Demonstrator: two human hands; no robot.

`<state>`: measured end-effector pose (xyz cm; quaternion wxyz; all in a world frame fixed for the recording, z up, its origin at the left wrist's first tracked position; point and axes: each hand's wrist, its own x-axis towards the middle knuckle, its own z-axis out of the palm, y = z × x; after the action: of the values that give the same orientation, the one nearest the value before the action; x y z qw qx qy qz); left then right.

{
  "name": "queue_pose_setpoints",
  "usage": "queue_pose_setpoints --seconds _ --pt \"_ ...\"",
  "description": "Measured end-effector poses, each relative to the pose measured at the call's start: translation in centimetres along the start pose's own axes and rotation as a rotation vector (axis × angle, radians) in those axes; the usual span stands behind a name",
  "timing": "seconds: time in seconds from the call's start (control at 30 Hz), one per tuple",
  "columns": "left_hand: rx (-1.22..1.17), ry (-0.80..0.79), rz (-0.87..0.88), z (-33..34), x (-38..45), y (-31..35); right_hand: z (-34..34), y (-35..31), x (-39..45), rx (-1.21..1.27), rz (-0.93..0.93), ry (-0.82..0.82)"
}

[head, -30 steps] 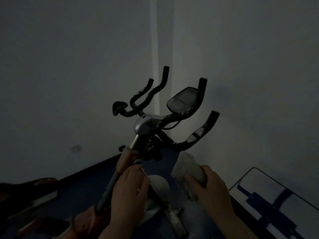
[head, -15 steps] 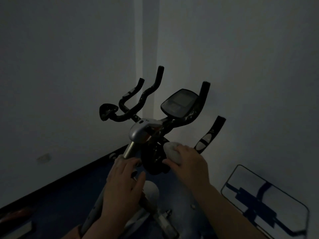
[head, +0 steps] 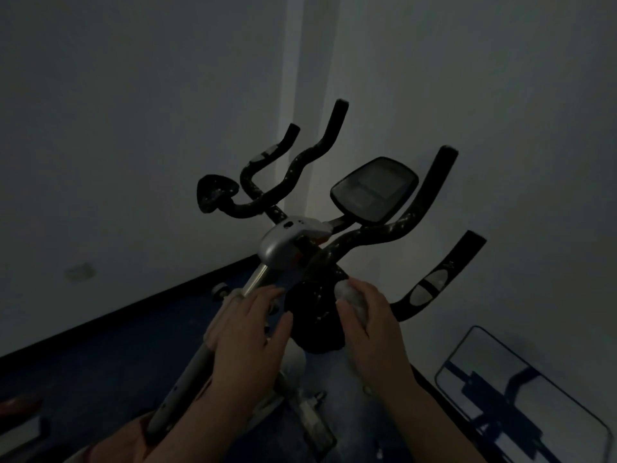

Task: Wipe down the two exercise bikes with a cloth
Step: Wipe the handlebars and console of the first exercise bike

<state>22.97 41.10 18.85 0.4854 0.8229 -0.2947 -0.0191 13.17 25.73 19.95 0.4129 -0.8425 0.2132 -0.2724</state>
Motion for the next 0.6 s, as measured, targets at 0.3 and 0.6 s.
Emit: queue_pose_setpoints --seconds 0.3,0.6 --pt "-0.158 -0.175 0.092 -1.0 4.1 -0.4 -1.0 -1.6 -1.0 -0.194 -0.049 0.113" --pt "-0.331 -0.363 0.125 -1.4 7.1 -0.7 1.6 -2.2 2.2 -0.276 0.009 0.215"
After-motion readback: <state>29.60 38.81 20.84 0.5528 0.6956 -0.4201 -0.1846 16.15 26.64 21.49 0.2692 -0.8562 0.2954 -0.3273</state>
